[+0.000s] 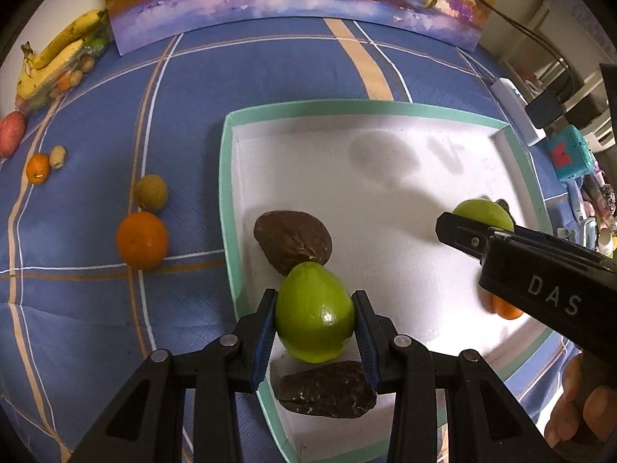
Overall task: Organize fruits
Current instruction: 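Carry both held green pears up and over the white tray, then open the left tool to drop its pear while the right tool releases its pear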
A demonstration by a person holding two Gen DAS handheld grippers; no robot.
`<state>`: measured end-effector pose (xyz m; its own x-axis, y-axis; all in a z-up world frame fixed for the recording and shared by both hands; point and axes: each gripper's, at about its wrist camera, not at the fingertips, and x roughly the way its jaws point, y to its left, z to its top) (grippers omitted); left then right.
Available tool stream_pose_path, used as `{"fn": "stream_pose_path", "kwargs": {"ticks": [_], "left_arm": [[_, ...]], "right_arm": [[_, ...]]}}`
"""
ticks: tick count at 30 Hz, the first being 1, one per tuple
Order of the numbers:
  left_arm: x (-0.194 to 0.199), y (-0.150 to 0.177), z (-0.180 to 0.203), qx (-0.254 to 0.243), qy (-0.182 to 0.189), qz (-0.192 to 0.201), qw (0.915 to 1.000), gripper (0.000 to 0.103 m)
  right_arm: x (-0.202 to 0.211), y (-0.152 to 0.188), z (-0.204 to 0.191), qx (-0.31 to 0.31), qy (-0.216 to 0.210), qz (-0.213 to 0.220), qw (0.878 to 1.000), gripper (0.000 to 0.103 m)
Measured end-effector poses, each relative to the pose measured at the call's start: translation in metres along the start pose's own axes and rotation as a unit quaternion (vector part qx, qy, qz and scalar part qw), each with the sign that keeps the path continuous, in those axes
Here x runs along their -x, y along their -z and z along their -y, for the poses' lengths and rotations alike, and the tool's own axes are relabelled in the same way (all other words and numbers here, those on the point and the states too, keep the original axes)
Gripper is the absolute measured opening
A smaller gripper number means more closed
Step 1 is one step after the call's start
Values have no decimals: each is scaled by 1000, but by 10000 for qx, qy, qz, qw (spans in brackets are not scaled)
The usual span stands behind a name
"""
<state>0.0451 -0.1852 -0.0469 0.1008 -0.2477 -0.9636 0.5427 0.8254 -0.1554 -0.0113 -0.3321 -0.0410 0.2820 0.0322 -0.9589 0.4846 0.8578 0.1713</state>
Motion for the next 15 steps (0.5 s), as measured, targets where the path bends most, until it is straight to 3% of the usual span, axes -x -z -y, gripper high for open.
{"fn": "stream_pose_path", "kwargs": {"ticks": [15], "left_arm": [[-9,-2,1,-1,-8,17,10000,41]], "right_arm": [[-18,6,9,-38,288,-177,9994,53]]}}
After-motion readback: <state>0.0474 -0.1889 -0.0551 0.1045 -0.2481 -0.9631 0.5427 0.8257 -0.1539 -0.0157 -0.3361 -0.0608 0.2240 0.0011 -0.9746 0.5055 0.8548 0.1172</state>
